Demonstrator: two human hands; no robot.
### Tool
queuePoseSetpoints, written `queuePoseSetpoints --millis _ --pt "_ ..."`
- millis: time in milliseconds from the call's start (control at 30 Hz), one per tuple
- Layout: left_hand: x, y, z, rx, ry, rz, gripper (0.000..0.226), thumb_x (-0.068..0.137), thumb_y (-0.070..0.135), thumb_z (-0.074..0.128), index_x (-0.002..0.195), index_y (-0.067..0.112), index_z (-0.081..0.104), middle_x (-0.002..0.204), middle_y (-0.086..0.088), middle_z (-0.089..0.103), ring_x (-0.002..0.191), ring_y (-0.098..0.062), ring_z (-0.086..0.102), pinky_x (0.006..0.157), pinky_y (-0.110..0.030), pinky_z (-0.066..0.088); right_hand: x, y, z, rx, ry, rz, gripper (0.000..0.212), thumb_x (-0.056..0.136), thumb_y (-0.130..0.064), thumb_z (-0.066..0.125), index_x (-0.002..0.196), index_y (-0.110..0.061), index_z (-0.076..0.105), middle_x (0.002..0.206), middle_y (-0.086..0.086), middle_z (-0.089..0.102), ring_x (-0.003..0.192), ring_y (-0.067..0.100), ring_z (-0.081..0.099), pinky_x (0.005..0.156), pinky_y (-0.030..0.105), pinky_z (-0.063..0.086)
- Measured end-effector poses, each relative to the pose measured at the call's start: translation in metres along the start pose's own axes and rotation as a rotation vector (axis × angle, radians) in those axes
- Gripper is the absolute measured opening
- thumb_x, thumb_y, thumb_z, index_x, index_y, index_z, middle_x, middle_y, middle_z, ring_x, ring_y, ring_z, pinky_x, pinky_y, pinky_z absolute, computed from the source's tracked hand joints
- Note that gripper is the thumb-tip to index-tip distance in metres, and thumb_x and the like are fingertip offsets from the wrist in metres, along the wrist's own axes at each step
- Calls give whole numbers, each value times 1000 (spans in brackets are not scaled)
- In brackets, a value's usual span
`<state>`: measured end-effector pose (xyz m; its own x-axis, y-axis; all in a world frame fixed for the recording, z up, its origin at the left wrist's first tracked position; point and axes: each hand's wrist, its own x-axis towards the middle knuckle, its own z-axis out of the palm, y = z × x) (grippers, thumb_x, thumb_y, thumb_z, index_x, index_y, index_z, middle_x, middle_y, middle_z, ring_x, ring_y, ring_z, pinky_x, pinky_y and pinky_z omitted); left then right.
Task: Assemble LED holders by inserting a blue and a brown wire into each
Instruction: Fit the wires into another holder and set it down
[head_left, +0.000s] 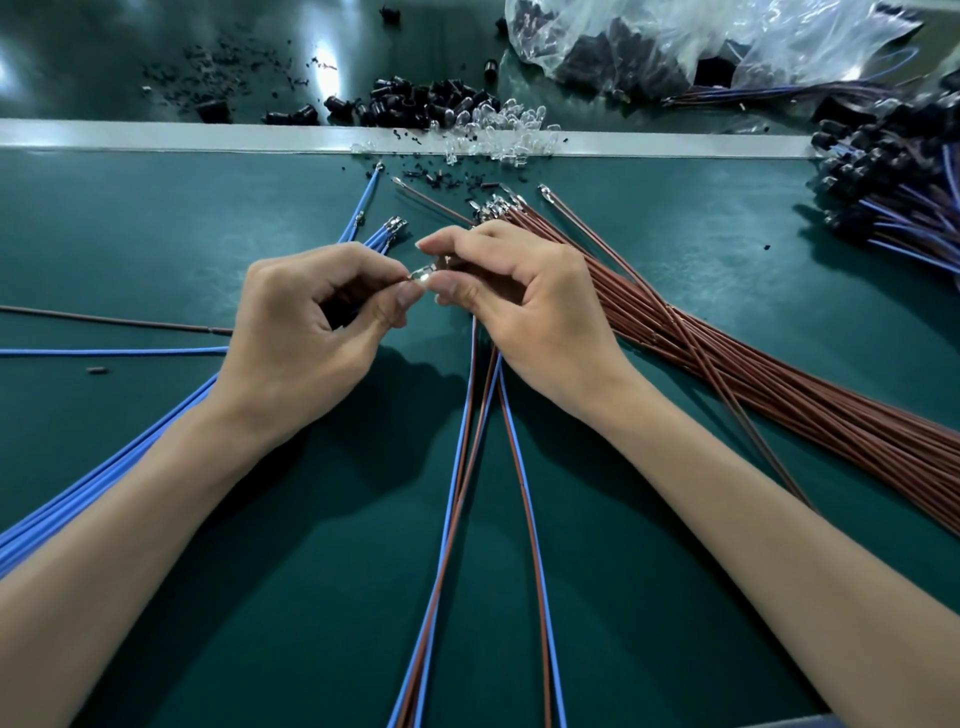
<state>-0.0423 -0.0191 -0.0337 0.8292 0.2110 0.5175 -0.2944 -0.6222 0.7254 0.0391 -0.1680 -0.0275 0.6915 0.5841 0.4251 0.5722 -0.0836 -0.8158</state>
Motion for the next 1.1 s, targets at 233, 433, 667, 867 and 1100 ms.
queuePoseSetpoints --millis 233,433,667,867,1100 --pt "0 0 -1 -17 -16 8 9 86 22 65 81 15 63 68 24 63 56 5 55 59 -10 42 0 3 0 30 -60 -21 19 87 2 63 105 2 69 84 4 60 66 6 62 73 23 54" --pt "-1 4 0 40 -3 56 8 85 14 67 80 8 67 66 0 63 59 -12 57 56 -16 45 0 4 -1 -10 -80 -62 15 87 5 62 99 1 70 77 4 60 60 5 59 65 19 50" --pt "-2 2 0 76 19 62 13 85 16 67 79 4 67 65 2 63 58 -10 57 56 -13 44 -1 2 0 -128 -85 -162 13 87 7 61 95 3 70 75 4 59 59 12 58 63 22 50" --pt "-1 1 -3 -5 70 -12 6 86 23 65 81 20 63 74 20 66 58 -5 59 57 -20 49 -2 -1 4 -16 -20 -93 24 84 -1 68 108 3 69 91 11 61 81 14 58 76 17 45" --pt "0 4 -1 -28 49 -10 13 85 23 67 78 32 60 73 18 66 56 -4 58 56 -22 49 0 1 3 24 95 -67 25 80 -4 72 105 -1 71 87 5 63 79 3 57 75 13 43"
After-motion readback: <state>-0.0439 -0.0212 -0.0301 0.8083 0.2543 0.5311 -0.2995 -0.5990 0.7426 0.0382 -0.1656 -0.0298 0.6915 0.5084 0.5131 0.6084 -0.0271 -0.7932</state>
